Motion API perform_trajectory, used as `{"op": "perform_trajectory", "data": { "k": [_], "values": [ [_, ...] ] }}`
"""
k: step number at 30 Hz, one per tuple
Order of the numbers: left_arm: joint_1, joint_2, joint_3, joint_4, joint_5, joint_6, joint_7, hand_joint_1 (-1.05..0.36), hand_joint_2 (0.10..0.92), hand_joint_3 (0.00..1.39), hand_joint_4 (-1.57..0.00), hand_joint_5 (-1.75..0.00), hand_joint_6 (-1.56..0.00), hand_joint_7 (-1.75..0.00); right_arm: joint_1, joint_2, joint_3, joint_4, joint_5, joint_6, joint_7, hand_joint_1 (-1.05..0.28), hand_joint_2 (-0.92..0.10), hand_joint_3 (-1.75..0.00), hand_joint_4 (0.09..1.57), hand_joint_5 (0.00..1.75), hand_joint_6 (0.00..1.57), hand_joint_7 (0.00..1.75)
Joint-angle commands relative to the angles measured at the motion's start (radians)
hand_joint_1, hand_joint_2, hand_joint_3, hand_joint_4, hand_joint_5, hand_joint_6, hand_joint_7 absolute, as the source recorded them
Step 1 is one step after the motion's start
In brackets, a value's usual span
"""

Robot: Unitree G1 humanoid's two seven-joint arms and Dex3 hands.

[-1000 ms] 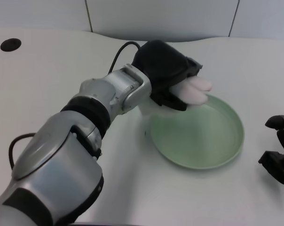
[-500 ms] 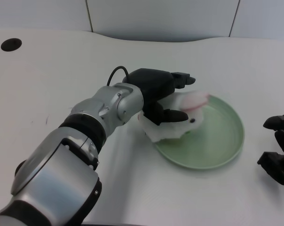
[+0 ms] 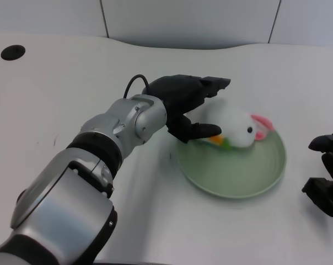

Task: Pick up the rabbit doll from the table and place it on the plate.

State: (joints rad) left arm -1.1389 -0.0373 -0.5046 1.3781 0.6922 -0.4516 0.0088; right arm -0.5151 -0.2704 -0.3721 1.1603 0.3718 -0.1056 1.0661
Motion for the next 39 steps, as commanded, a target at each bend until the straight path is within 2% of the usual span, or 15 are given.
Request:
{"op": "perform_trajectory", "data": {
  "k": [1, 3, 5, 8, 12, 13, 18, 21, 23, 24, 26, 28, 32, 36, 39],
  "values": [
    [-0.005, 0.018, 0.014, -0.005, -0.014, -0.019, 0.016, -1.05, 0.921, 0.89, 0.00, 0.00, 0.00, 0.00, 0.011, 0.002, 0.004, -0.012, -0.004, -0.013, -0.009, -0.52, -0.92, -0.23, 1.38, 1.75, 1.10, 1.75],
    [-0.002, 0.022, 0.024, -0.006, -0.021, -0.029, 0.020, -1.05, 0.921, 0.88, 0.00, 0.00, 0.00, 0.00, 0.012, 0.002, 0.007, -0.015, -0.006, -0.017, -0.015, -0.53, -0.92, -0.23, 1.38, 1.75, 1.10, 1.75],
    [-0.004, 0.050, 0.042, -0.015, -0.035, -0.062, 0.056, -1.05, 0.921, 0.85, 0.00, 0.00, 0.00, 0.00, 0.011, 0.003, 0.004, -0.014, 0.000, -0.007, -0.009, -0.52, -0.92, -0.23, 1.39, 1.75, 1.11, 1.75],
    [-0.009, 0.101, 0.031, -0.031, -0.010, -0.105, 0.204, -1.04, 0.921, 0.68, -0.15, -0.08, -0.09, -0.03, 0.009, 0.003, 0.001, -0.012, 0.005, -0.007, 0.000, -0.53, -0.92, -0.22, 1.39, 1.75, 1.11, 1.75],
    [-0.011, 0.176, 0.026, -0.050, 0.008, -0.194, 0.344, -0.93, 0.921, 0.52, -0.29, -0.15, -0.20, -0.06, 0.007, -0.001, 0.001, -0.013, 0.004, 0.002, -0.007, -0.52, -0.92, -0.21, 1.38, 1.75, 1.10, 1.75],
    [-0.006, 0.195, 0.042, -0.054, -0.010, -0.227, 0.340, -0.93, 0.921, 0.51, -0.29, -0.15, -0.20, -0.06, 0.006, -0.004, 0.001, -0.011, 0.004, 0.005, -0.002, -0.52, -0.92, -0.21, 1.38, 1.75, 1.09, 1.75],
    [0.012, 0.243, 0.091, -0.062, -0.071, -0.317, 0.292, -0.90, 0.921, 0.53, -0.31, -0.15, -0.22, -0.05, 0.007, -0.008, 0.006, -0.011, -0.004, -0.008, 0.000, -0.52, -0.92, -0.24, 1.37, 1.75, 1.09, 1.75],
    [0.067, 0.278, 0.161, -0.078, -0.165, -0.420, 0.226, -0.89, 0.921, 0.54, -0.33, -0.16, -0.27, -0.07, 0.005, -0.007, 0.003, -0.007, 0.001, 0.004, 0.000, -0.51, -0.92, -0.24, 1.37, 1.75, 1.09, 1.75],
    [0.108, 0.289, 0.199, -0.083, -0.215, -0.458, 0.186, -0.91, 0.921, 0.57, -0.34, -0.15, -0.29, -0.06, 0.002, -0.006, 0.002, -0.005, 0.002, 0.004, 0.005, -0.51, -0.92, -0.24, 1.37, 1.75, 1.09, 1.75],
    [0.134, 0.289, 0.226, -0.083, -0.251, -0.477, 0.150, -0.93, 0.921, 0.60, -0.34, -0.15, -0.29, -0.06, 0.002, -0.005, 0.003, -0.006, 0.000, -0.001, 0.004, -0.51, -0.92, -0.24, 1.37, 1.75, 1.09, 1.75],
    [0.183, 0.273, 0.307, -0.076, -0.369, -0.487, 0.003, -0.97, 0.921, 0.61, -0.34, -0.13, -0.29, -0.04, 0.003, -0.006, 0.004, -0.009, 0.000, 0.008, -0.002, -0.51, -0.92, -0.24, 1.36, 1.75, 1.08, 1.75],
    [0.220, 0.244, 0.417, -0.078, -0.537, -0.426, -0.255, -0.99, 0.921, 0.62, -0.30, -0.10, -0.26, -0.02, 0.004, -0.006, 0.006, -0.012, -0.002, 0.009, -0.005, -0.51, -0.92, -0.24, 1.36, 1.75, 1.08, 1.75],
    [0.280, 0.198, 0.626, -0.097, -0.840, -0.148, -0.729, -1.04, 0.921, 0.70, -0.24, -0.05, -0.15, 0.00, 0.003, -0.005, 0.003, -0.009, 0.001, 0.003, 0.004, -0.51, -0.92, -0.24, 1.38, 1.75, 1.10, 1.75],
    [0.344, 0.198, 0.707, -0.110, -0.944, -0.038, -0.889, -1.05, 0.921, 0.77, -0.22, -0.04, -0.08, 0.00, 0.000, -0.006, -0.002, -0.005, 0.006, 0.020, 0.002, -0.49, -0.92, -0.23, 1.38, 1.75, 1.08, 1.75],
    [0.395, 0.206, 0.761, -0.125, -1.002, 0.039, -0.957, -1.05, 0.921, 0.77, -0.22, -0.04, -0.07, 0.00, 0.001, -0.007, -0.002, -0.009, 0.005, 0.023, 0.000, -0.49, -0.92, -0.23, 1.38, 1.75, 1.07, 1.75]
  ]
}}
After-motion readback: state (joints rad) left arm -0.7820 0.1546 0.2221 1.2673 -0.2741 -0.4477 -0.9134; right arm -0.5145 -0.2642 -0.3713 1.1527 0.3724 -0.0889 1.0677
